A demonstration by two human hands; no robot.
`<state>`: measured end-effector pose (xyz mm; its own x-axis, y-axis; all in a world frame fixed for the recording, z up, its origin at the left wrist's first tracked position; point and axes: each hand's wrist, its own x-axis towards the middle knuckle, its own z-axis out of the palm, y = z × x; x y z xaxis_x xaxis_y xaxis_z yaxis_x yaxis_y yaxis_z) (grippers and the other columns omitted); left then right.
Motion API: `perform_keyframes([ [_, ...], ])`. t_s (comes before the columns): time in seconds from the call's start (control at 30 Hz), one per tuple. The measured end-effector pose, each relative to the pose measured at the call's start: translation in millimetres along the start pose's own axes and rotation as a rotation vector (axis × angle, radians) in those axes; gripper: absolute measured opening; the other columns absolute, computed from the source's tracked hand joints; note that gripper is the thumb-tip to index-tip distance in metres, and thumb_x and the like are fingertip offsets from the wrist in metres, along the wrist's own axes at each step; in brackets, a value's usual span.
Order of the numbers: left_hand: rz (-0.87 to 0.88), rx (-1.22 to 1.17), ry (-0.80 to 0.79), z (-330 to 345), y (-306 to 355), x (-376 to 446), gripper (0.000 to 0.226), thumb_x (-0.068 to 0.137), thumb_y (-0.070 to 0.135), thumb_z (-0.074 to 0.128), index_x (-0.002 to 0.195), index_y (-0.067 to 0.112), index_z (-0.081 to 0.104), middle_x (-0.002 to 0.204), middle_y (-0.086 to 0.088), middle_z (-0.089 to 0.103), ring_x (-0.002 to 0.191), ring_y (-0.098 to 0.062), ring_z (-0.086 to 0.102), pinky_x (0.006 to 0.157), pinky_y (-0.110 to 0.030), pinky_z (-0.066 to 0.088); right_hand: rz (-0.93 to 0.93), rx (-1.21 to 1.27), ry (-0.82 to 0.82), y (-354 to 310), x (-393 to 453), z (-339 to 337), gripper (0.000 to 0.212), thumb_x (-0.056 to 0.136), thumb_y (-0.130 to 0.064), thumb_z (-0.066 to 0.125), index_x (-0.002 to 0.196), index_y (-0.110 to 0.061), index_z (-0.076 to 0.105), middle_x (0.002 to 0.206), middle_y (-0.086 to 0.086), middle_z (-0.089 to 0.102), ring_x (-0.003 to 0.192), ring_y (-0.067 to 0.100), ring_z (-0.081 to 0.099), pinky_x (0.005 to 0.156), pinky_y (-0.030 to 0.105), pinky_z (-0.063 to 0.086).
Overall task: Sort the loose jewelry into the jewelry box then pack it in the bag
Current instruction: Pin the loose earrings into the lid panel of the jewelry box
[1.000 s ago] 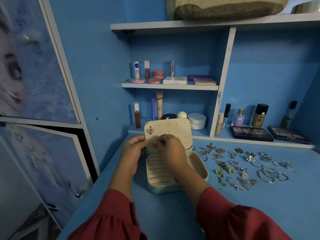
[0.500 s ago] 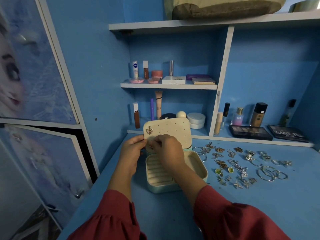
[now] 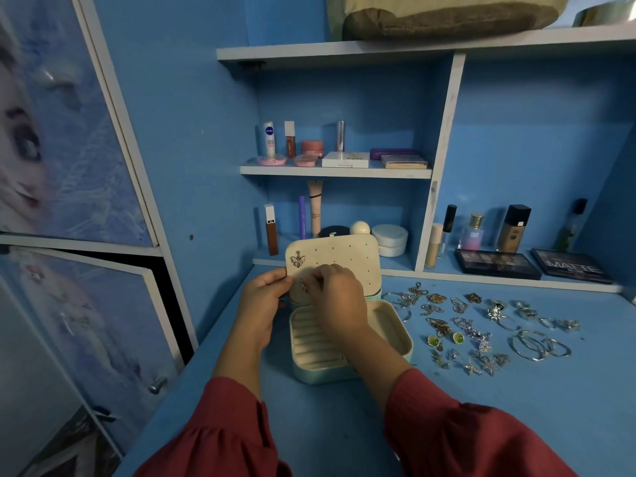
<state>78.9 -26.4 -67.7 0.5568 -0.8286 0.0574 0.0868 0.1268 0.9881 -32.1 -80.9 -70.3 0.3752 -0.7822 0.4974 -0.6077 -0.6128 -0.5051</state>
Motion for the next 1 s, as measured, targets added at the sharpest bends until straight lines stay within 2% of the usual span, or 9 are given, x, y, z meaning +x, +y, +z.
perform_keyframes([
  [0.53,-0.004,0.018,-0.010,-1.9,-1.1,2.8,0.019,0.089,0.007,0.060,0.096,0.019,0.072,0.093,0.001,0.074,0.086,-0.015,0.063,0.070,-0.030,0.041,-0.003,-0.061,0.006,-3.2,-1.3,-1.1,0.026,0.096,-0.033,0.051,0.104,-0.014,0.067,0.101,0.004,0.067,0.092,0.022,0.057,0.079,0.036,0.045],
  [0.67,0.009,0.034,-0.005,-1.2,2.2,1.3,0.022,0.088,0.005,0.060,0.088,0.023,0.072,0.082,0.008,0.073,0.074,-0.008,0.059,0.064,-0.028,0.039,0.004,-0.104,0.026,-4.8,-0.2,-2.6,0.028,0.095,-0.038,0.050,0.099,-0.016,0.067,0.098,0.002,0.067,0.089,0.021,0.057,0.075,0.034,0.042],
  [0.77,0.007,0.039,-0.002,-3.3,1.3,2.0,0.020,0.087,0.003,0.061,0.094,0.016,0.073,0.070,0.003,0.067,0.059,-0.009,0.046,0.056,-0.023,0.036,0.022,-0.108,0.014,-6.0,0.8,-4.9,0.030,0.095,-0.041,0.049,0.098,-0.016,0.068,0.097,0.002,0.067,0.089,0.022,0.057,0.073,0.033,0.038],
  [0.9,0.005,0.071,0.018,-4.5,2.7,0.9,0.019,0.088,0.005,0.060,0.102,0.011,0.071,0.053,-0.001,0.056,0.046,-0.008,0.042,0.043,-0.019,0.034,0.050,-0.125,0.028,-9.9,0.9,-6.6,0.031,0.095,-0.041,0.048,0.098,-0.016,0.068,0.097,0.002,0.067,0.090,0.023,0.057,0.073,0.034,0.035],
  [1.0,0.017,0.055,0.017,-2.4,5.3,-2.2,0.015,0.089,0.006,0.061,0.100,0.013,0.068,0.052,-0.003,0.061,0.037,-0.008,0.040,0.037,-0.019,0.032,0.092,-0.107,0.037,-11.4,0.8,-9.3,0.027,0.093,-0.040,0.051,0.097,-0.017,0.065,0.096,0.001,0.066,0.089,0.022,0.057,0.073,0.033,0.035],
])
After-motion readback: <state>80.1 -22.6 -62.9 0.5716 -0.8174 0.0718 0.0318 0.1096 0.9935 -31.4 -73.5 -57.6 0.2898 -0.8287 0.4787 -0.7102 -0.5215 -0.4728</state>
